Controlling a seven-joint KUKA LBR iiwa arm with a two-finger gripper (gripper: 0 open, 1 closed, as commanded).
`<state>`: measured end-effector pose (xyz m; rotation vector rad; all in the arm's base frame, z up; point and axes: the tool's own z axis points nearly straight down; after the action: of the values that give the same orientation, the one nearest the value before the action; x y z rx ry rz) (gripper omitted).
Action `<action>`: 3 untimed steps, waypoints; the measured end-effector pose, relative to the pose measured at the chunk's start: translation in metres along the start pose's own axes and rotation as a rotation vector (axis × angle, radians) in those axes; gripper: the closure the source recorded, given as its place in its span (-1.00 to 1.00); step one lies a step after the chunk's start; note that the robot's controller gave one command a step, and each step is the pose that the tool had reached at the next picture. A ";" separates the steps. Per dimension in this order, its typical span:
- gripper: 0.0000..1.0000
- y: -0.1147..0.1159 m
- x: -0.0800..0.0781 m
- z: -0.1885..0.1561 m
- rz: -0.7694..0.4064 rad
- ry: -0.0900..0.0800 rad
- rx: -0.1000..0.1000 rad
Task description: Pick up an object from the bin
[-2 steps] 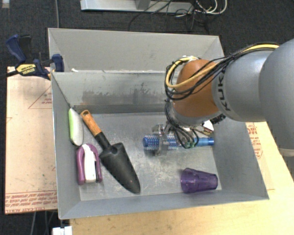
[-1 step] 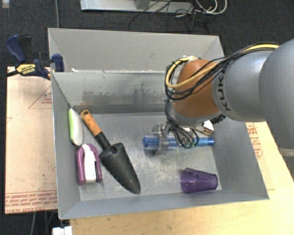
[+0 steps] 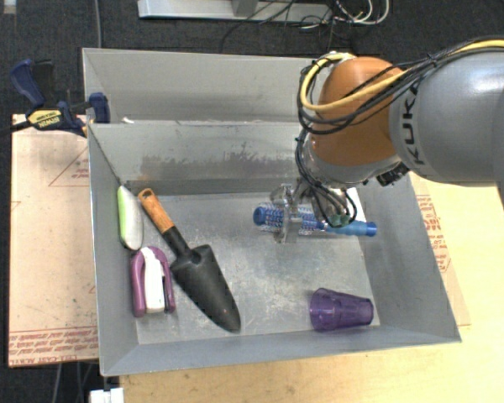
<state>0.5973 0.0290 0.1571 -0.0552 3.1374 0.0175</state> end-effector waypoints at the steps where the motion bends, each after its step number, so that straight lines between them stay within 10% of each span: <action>1: 1.00 -0.003 -0.012 0.040 0.014 -0.007 -0.001; 3: 1.00 -0.002 -0.022 -0.021 0.028 -0.007 -0.002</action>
Offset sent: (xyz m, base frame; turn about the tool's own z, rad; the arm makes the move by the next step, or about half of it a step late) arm 0.0101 -0.0011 0.0540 0.0204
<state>0.6189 0.0273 0.1785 -0.0112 3.1306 0.0203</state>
